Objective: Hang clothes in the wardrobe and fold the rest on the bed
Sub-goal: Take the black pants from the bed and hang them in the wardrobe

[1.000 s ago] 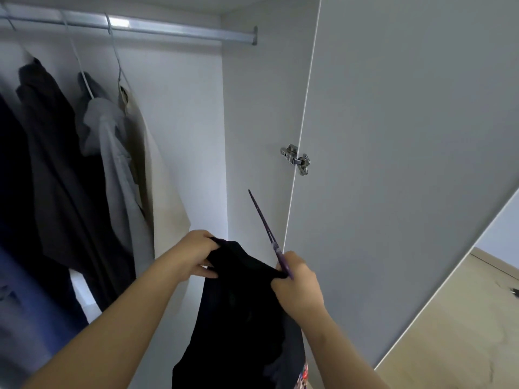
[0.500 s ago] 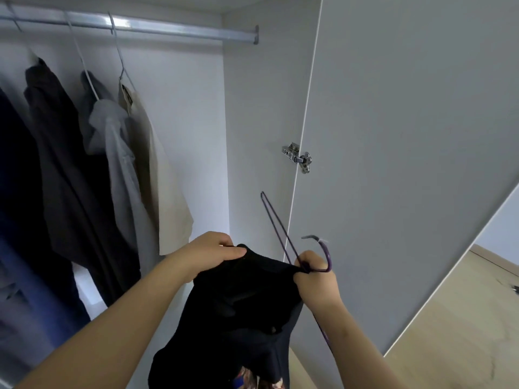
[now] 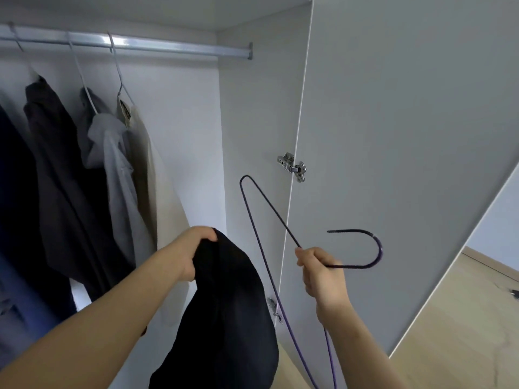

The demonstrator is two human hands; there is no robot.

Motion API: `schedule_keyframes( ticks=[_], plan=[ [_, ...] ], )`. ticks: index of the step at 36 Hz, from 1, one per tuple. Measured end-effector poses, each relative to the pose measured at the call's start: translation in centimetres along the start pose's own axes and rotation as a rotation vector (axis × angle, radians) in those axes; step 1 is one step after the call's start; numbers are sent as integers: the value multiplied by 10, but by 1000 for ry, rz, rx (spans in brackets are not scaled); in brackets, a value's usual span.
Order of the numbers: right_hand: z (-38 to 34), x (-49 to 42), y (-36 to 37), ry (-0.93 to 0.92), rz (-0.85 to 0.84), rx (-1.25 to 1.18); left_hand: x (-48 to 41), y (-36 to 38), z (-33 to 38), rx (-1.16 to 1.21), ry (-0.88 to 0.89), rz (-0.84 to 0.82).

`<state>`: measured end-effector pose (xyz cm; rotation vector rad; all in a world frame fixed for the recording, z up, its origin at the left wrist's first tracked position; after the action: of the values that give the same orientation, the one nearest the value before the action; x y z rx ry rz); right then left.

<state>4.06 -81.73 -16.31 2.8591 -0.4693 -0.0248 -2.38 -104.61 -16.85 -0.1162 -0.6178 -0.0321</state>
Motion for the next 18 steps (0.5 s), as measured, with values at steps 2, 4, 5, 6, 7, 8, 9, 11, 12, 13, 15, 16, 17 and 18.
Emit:
schedule_keyframes(
  ticks=[2, 4, 5, 6, 7, 8, 9, 11, 12, 13, 15, 16, 17, 18],
  plan=[
    [-5, 0, -3, -12, -12, -61, 0, -10, 6, 157, 0, 91],
    [-10, 1, -1, -20, -56, -113, 0, -15, 13, 226, 14, 148],
    [-11, 2, 1, -16, -87, -131, -1, -18, 17, 233, 25, 168],
    [-13, 3, 3, -9, -119, -141, -2, -20, 20, 232, 39, 184],
    [-14, 4, 6, -1, -152, -137, -4, -22, 24, 223, 56, 201],
    [-15, 6, 8, 8, -185, -120, -6, -24, 28, 210, 73, 215],
    [-16, 7, 10, 18, -219, -86, -9, -25, 31, 192, 88, 225],
    [-15, 10, 13, 39, -275, 21, -14, -25, 36, 149, 119, 222],
    [-15, 12, 13, 55, -290, 79, -15, -24, 38, 138, 139, 215],
    [-14, 13, 13, 75, -295, 121, -16, -23, 40, 137, 162, 205],
    [-12, 15, 9, 121, -291, 160, -18, -21, 45, 134, 217, 184],
    [-11, 15, 8, 140, -291, 172, -19, -21, 47, 125, 244, 182],
    [-10, 16, 7, 156, -295, 187, -18, -22, 49, 89, 276, 206],
    [-9, 17, 8, 172, -302, 201, -18, -23, 52, 10, 324, 249]
  ],
)
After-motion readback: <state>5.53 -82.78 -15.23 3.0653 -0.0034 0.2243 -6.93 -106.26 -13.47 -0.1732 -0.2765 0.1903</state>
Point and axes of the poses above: each hand's wrist, its own x-axis away from the middle knuckle, its own y-axis out of the palm, z = x × y, the point moved 7 cm from there along -x, towards the middle knuckle, and after that the axes turned 9 degrees about -x, right-handed, at the moved point
